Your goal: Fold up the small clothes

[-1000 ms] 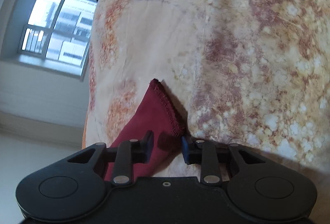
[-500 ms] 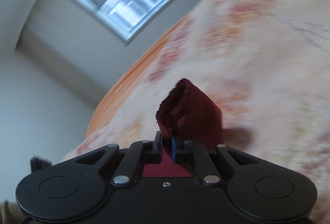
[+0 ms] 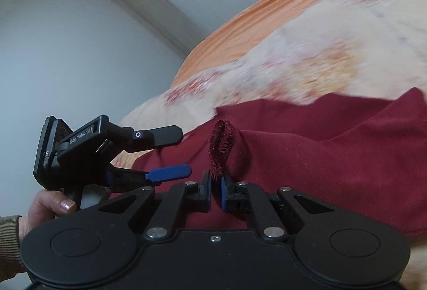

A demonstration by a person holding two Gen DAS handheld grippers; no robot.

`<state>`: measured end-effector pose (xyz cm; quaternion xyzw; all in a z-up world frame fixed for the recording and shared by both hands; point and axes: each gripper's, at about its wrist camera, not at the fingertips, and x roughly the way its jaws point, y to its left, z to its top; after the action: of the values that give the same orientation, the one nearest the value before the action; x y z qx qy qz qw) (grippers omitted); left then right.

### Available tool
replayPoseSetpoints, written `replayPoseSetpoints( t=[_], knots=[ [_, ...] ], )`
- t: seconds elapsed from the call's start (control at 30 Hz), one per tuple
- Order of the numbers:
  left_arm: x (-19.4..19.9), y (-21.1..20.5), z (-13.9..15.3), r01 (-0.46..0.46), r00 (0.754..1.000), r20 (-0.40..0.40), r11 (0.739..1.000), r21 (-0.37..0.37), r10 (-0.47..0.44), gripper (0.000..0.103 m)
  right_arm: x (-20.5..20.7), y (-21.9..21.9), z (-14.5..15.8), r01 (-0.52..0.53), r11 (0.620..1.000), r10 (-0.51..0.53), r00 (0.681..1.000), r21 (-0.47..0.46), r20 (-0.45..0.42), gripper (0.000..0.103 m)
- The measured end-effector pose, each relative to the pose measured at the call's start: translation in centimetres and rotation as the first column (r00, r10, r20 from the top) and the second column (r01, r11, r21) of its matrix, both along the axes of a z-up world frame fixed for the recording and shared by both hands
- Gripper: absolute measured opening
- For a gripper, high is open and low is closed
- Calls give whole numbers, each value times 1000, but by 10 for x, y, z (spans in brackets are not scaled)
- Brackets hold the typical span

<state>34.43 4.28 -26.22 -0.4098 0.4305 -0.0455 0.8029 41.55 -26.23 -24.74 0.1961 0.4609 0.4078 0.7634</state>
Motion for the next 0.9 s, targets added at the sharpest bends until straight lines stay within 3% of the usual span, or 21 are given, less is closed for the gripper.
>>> replayPoseSetpoints(
  t=[0.2, 0.33, 0.5, 0.6, 0.7, 0.77, 0.87, 0.9],
  knots=[
    [-32, 54, -17, -66, 998, -18, 996, -62, 65, 88, -27, 74, 2, -96, 995, 96, 995, -28, 25, 7],
    [-44, 75, -27, -99, 995, 1, 987, -129, 100, 88, -47, 115, 1, -148, 987, 151, 988, -67, 37, 7],
    [-55, 108, -23, -97, 993, 47, 982, -163, 105, 88, -65, 161, 3, -194, 978, 199, 979, -79, 54, 7],
    [-63, 131, -18, -101, 991, 66, 982, -158, 113, 88, -78, 191, 7, -223, 972, 227, 972, -70, 66, 7],
    [-74, 154, -20, -109, 993, 24, 988, -111, 112, 88, -88, 220, 8, -256, 964, 261, 962, -70, 80, 7],
    [-79, 167, -27, -113, 994, -20, 991, -76, 111, 82, -96, 237, 5, -277, 958, 283, 955, -79, 83, 7],
    [-85, 180, -39, -123, 991, -66, 992, -33, 120, 56, -105, 259, -6, -301, 946, 313, 946, -122, 90, 7],
    [-87, 182, -43, -128, 989, -73, 992, -22, 126, 43, -107, 262, -10, -306, 943, 319, 944, -130, 86, 7]
  ],
)
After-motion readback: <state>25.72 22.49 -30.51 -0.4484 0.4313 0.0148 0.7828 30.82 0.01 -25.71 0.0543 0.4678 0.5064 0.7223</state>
